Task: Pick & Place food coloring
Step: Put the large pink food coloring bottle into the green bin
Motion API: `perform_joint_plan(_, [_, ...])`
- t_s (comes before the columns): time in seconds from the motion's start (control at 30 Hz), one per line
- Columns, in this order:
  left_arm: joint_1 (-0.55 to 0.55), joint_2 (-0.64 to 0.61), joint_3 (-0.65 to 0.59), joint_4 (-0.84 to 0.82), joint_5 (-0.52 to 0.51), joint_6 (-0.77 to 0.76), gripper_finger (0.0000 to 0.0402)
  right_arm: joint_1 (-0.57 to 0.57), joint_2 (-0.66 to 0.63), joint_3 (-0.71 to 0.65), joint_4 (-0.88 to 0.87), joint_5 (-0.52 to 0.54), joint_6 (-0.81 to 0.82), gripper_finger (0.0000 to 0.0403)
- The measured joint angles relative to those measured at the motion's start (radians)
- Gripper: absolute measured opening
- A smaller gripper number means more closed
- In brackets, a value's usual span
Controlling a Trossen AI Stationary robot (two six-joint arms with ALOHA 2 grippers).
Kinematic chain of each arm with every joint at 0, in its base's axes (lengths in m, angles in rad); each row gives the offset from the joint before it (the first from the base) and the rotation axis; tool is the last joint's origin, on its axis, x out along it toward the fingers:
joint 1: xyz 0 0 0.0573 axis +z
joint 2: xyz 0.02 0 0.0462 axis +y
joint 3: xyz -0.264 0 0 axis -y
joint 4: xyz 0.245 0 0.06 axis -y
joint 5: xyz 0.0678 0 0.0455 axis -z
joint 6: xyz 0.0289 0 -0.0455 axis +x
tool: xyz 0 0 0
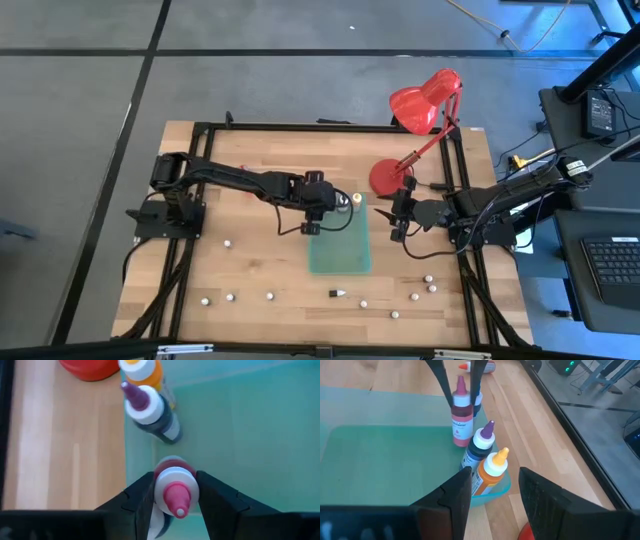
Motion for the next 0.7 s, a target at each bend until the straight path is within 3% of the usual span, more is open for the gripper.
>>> perform_joint_plan(0.7, [0.000, 0.000, 0.000, -0.001, -0.034, -0.033, 0.0139, 0.000, 0.000, 0.000, 0.000, 0.000, 0.000, 0.0165])
